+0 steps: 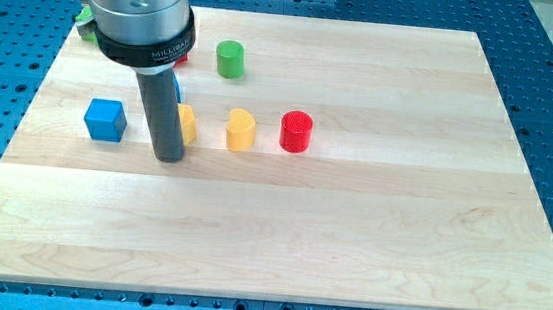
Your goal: Bring the red circle at the top right side of the triangle
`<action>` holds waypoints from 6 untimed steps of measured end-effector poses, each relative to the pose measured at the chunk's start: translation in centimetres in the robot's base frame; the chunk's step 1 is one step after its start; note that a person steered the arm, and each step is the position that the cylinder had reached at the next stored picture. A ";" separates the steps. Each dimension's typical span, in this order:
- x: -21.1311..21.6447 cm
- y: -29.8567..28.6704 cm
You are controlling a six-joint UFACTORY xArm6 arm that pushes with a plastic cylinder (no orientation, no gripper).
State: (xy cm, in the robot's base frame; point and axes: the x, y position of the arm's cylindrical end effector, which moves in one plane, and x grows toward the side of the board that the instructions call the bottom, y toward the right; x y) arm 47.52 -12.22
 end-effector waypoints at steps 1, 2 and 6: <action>3.8 -0.7; 6.2 0.9; 14.4 13.3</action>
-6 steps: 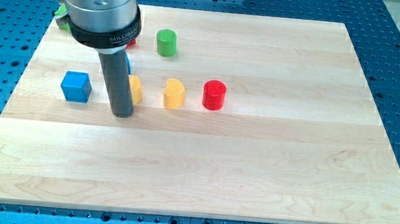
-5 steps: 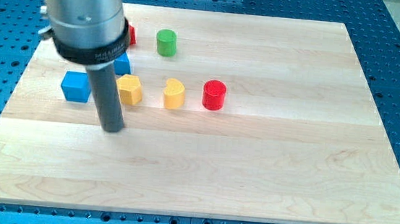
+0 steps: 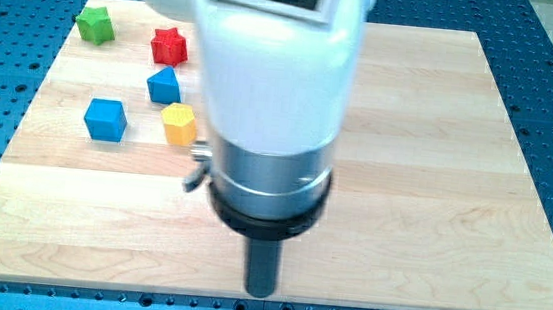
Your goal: Bring the red circle at the top right side of the triangle
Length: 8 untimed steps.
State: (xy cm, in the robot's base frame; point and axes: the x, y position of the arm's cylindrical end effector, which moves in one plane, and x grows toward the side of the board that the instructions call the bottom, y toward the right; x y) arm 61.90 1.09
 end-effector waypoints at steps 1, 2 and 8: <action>0.0 6.2; 0.0 15.2; -1.2 18.2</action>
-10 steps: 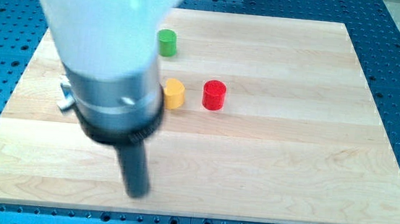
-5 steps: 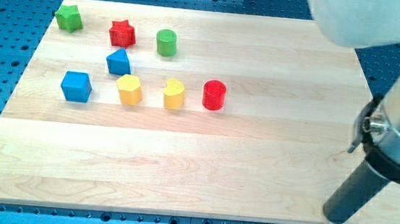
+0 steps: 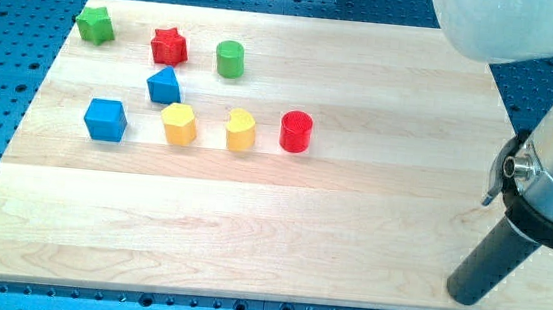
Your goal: Bring the red circle at the top right side of the triangle
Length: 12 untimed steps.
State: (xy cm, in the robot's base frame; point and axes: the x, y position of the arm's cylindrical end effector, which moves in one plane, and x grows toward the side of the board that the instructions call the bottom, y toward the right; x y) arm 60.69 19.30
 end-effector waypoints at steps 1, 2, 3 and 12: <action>-0.7 0.0; -0.9 -1.6; -1.3 -6.0; -24.7 -19.0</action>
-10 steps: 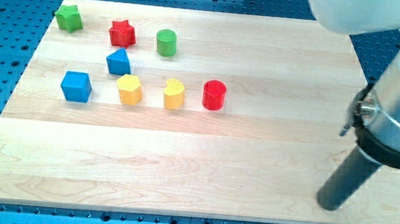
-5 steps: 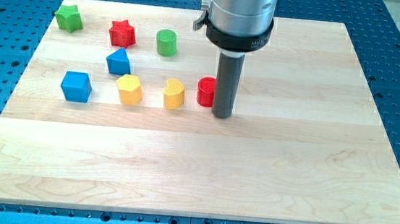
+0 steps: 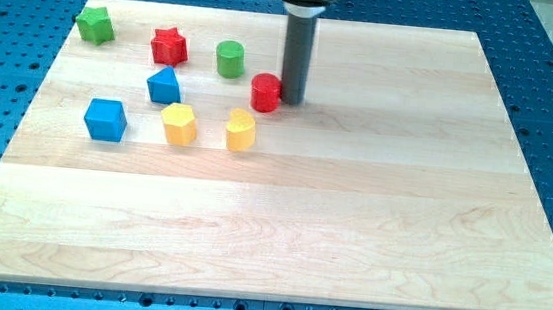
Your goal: Bring the red circle at the top right side of the triangle
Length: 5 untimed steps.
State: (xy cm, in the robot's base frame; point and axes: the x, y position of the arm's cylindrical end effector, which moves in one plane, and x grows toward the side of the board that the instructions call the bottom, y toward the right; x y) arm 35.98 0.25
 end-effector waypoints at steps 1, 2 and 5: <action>0.2 -2.6; 3.0 -1.0; 1.7 -7.0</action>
